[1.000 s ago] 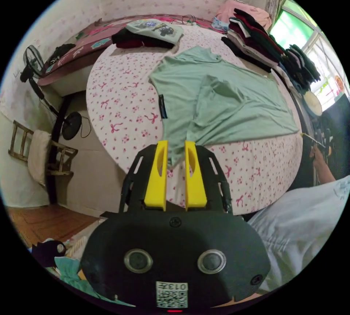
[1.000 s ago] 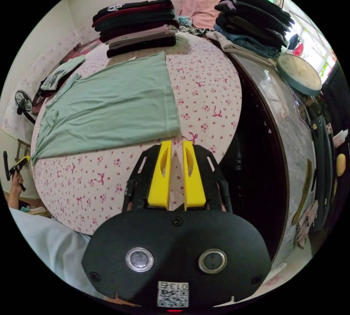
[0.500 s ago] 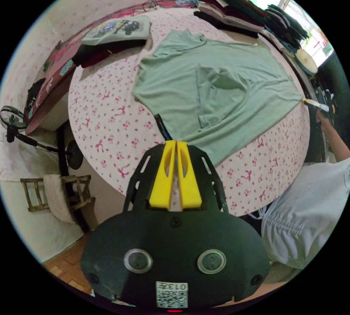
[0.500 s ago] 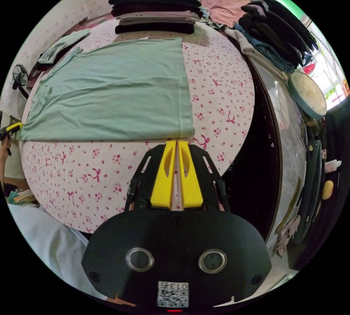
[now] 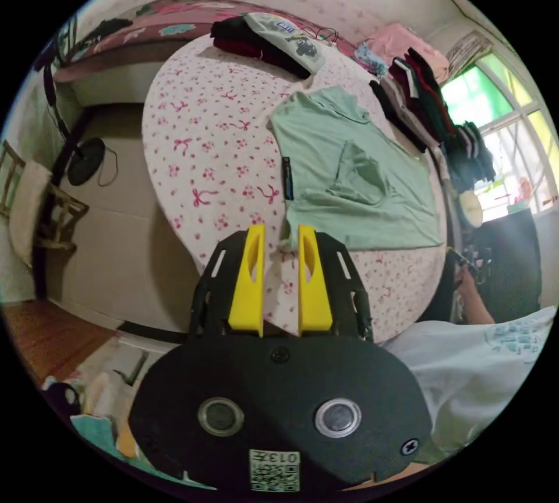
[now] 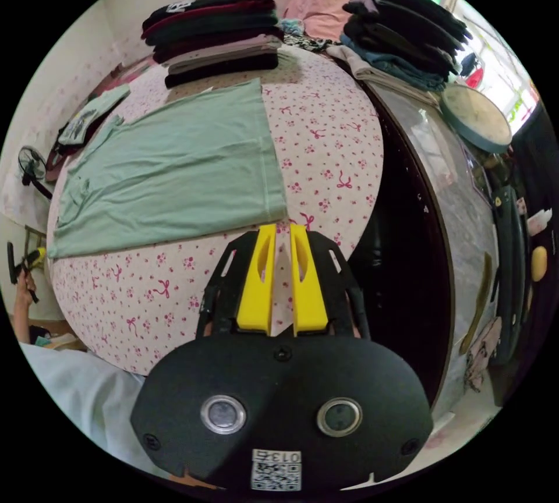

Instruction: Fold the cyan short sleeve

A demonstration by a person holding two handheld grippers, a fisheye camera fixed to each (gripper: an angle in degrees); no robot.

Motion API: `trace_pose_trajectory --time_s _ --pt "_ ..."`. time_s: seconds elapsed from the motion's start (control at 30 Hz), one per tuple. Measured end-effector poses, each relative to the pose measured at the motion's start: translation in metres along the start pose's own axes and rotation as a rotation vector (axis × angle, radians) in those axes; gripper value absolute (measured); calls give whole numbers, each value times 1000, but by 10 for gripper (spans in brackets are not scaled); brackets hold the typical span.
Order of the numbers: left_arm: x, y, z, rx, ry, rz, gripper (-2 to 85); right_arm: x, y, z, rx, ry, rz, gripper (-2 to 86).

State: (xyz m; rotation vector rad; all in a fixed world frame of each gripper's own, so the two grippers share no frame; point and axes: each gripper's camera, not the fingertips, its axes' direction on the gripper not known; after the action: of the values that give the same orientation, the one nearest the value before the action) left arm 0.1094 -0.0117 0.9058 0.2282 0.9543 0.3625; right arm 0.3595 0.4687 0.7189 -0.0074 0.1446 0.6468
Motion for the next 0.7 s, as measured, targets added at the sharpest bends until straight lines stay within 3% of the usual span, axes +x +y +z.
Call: trace_pose_trajectory --time_s 0.13,0.3,0.7 --pt "-7 -9 18 -57 43 -29 110 23 -1 5 -6 -93 78 80" --pt "-5 -31 14 -98 -29 4 48 37 -2 15 -24 -166 117 88" --pt "-20 -52 4 -100 86 -5 110 55 -21 19 -30 -254 121 98"
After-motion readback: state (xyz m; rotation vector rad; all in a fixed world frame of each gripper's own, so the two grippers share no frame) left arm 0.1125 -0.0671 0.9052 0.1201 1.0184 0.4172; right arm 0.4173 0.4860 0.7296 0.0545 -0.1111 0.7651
